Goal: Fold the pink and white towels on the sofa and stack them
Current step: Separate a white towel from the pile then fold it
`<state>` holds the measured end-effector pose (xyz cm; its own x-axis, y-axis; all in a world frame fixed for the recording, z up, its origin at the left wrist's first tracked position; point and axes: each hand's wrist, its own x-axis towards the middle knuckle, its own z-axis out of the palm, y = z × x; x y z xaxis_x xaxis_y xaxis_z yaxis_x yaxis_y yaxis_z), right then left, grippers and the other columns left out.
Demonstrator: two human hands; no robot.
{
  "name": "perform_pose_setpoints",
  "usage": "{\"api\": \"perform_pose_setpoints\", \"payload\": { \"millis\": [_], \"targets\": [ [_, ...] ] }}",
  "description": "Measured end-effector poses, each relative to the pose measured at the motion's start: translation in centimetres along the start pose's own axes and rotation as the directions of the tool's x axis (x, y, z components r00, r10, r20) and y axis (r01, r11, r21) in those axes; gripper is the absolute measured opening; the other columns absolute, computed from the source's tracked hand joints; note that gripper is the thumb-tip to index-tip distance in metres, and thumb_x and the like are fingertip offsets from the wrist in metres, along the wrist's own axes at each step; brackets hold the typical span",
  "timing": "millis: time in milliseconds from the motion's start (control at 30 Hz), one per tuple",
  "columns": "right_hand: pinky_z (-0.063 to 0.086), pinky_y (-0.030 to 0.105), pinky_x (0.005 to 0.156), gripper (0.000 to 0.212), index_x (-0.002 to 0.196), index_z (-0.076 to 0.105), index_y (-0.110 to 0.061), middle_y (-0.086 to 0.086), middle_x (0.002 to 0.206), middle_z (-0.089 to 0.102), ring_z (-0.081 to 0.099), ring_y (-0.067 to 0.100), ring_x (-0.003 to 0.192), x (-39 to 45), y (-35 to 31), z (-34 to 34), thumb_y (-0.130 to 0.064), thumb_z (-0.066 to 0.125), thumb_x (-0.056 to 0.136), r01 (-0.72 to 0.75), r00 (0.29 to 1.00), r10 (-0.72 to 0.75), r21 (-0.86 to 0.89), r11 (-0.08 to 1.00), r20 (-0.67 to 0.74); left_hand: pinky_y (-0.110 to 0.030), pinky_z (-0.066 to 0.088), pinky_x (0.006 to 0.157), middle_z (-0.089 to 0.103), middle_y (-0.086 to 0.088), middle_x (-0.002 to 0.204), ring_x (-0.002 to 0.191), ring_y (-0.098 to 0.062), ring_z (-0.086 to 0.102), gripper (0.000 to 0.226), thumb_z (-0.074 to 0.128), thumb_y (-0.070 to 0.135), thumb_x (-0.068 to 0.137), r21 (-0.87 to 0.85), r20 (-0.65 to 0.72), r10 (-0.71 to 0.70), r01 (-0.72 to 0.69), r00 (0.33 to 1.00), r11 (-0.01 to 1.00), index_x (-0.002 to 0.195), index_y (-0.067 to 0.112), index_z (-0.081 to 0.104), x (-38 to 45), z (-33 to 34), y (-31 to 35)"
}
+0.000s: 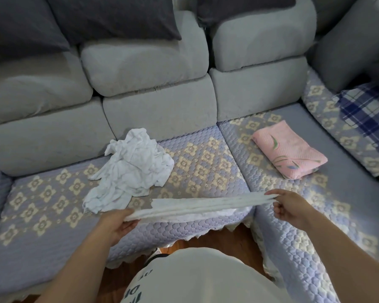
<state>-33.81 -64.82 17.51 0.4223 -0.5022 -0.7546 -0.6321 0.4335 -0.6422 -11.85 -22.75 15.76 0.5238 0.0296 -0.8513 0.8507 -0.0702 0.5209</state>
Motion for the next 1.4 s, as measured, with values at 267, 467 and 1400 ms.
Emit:
{"api": "perform_pose_setpoints", "payload": {
  "millis": [267, 467, 1400],
  "targets": [
    [0.056, 0.042, 0.081, 0.021, 0.099, 0.065, -0.001, 0.02, 0.094, 0.072, 0.07, 0.035, 0.085, -0.4, 2.2, -0.7, -0.02, 0.058, 0.095, 0.04, 0.992, 0.0, 0.318, 0.947, -0.123, -0.043, 0.048, 0.1, 0.051, -0.022, 0.124, 0.111, -0.035, 0.059, 0.022, 0.042, -0.006, 0.103, -0.266, 0.022, -0.064, 0.067, 0.998, 0.961, 0.121, -0.007, 0.054, -1.0, 3.0, 0.1],
    [0.059, 0.051, 0.077, 0.013, 0.076, 0.06, 0.0, 0.029, 0.093, 0.069, 0.068, 0.037, 0.072, 1.4, 0.6, -0.8, -0.009, 0.068, 0.08, 0.023, 0.85, -0.107, -0.167, 0.986, -0.516, -0.038, 0.051, 0.09, 0.062, -0.019, 0.107, 0.091, -0.028, 0.061, 0.013, 0.055, -0.007, 0.097, -0.058, 0.051, 0.064, -0.061, 0.997, 0.996, 0.109, -0.008, 0.061, -2.4, 6.7, 1.5],
    [0.055, 0.03, 0.06, 0.034, 0.114, 0.059, -0.016, 0.004, 0.09, 0.058, 0.059, 0.017, 0.073, 11.5, -17.4, 2.2, 0.009, 0.057, 0.091, 0.465, 0.84, -0.344, 0.23, 0.855, -0.42, -0.026, 0.047, 0.062, 0.065, -0.009, 0.088, 0.071, -0.018, 0.058, 0.031, 0.057, -0.008, 0.091, 0.02, 0.094, 0.474, -0.478, 0.876, 0.878, 0.107, 0.017, 0.068, 5.8, 17.0, 13.5]
  ]
}}
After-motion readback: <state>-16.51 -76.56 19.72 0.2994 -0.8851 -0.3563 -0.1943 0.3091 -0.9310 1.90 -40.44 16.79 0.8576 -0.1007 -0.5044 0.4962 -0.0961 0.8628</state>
